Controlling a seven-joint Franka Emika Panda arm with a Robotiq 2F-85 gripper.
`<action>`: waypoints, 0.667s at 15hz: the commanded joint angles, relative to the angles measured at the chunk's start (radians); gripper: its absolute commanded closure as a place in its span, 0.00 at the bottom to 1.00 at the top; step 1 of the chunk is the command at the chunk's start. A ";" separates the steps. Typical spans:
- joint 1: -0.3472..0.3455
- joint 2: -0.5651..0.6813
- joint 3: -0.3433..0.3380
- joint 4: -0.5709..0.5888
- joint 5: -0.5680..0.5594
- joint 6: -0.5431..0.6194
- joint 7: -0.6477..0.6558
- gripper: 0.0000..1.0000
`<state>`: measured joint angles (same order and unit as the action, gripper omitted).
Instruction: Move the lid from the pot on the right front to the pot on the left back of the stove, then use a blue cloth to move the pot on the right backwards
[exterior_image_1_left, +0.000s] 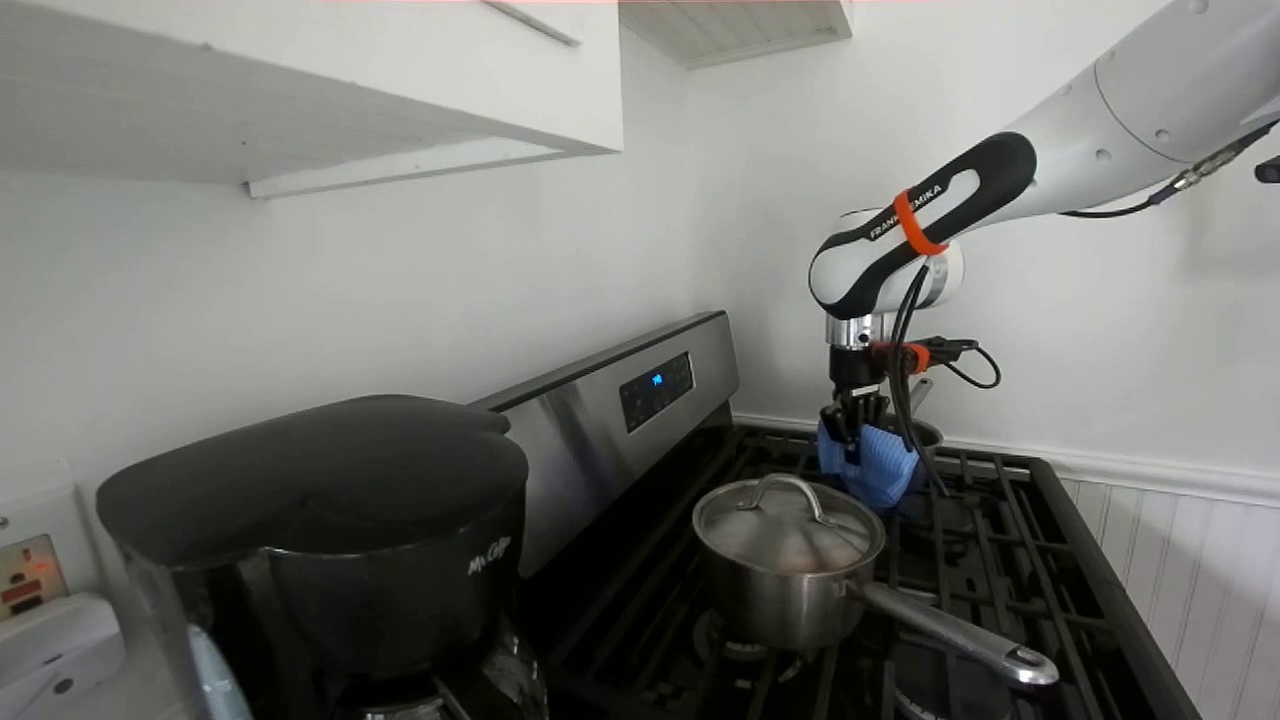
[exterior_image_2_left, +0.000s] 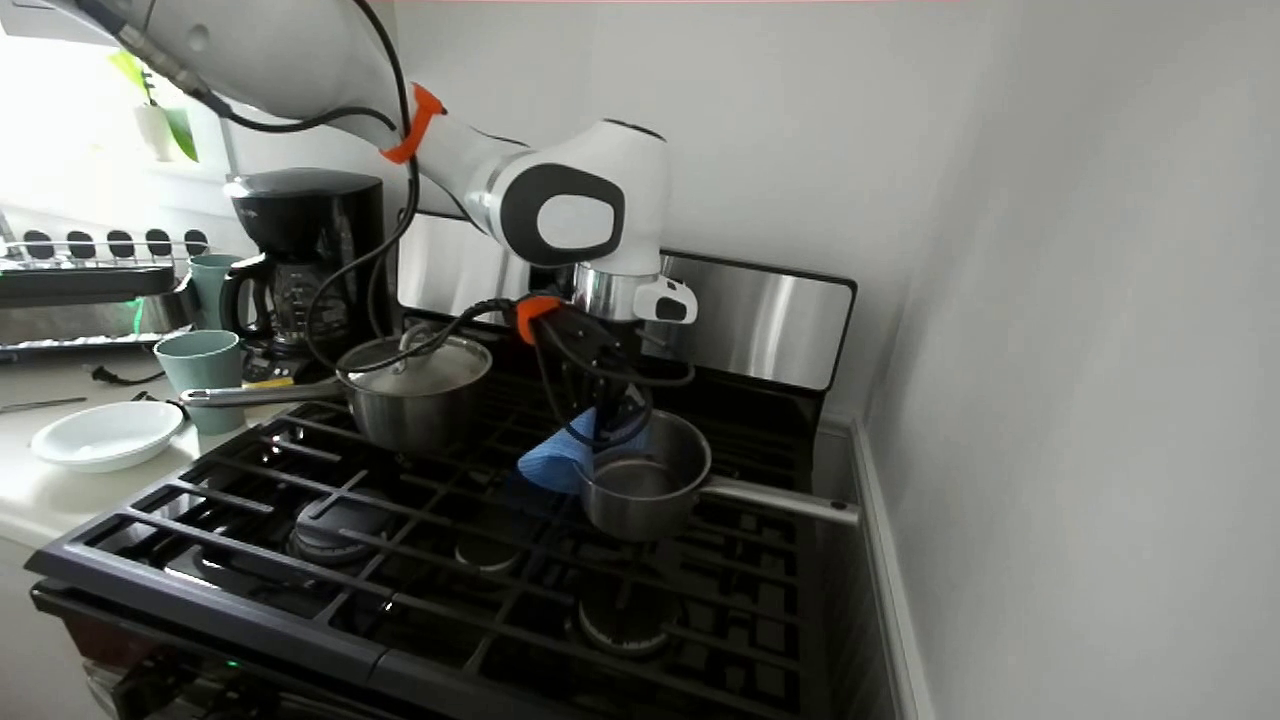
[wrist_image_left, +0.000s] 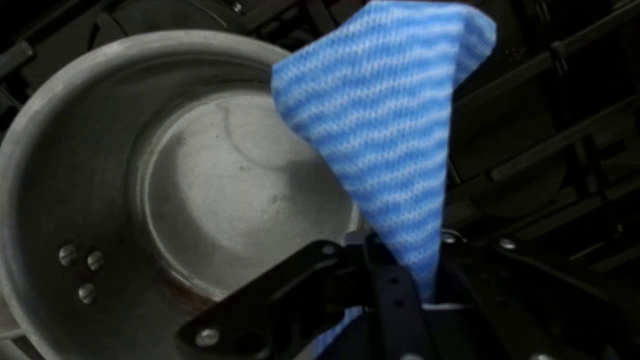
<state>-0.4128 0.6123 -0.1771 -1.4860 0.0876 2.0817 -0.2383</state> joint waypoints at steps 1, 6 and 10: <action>0.001 0.025 0.016 0.091 -0.003 -0.017 -0.012 0.98; -0.001 0.020 0.019 0.061 0.000 -0.005 -0.003 0.93; -0.003 0.050 0.023 0.107 0.008 -0.029 0.008 0.98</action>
<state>-0.4123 0.6348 -0.1590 -1.4302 0.0887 2.0778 -0.2405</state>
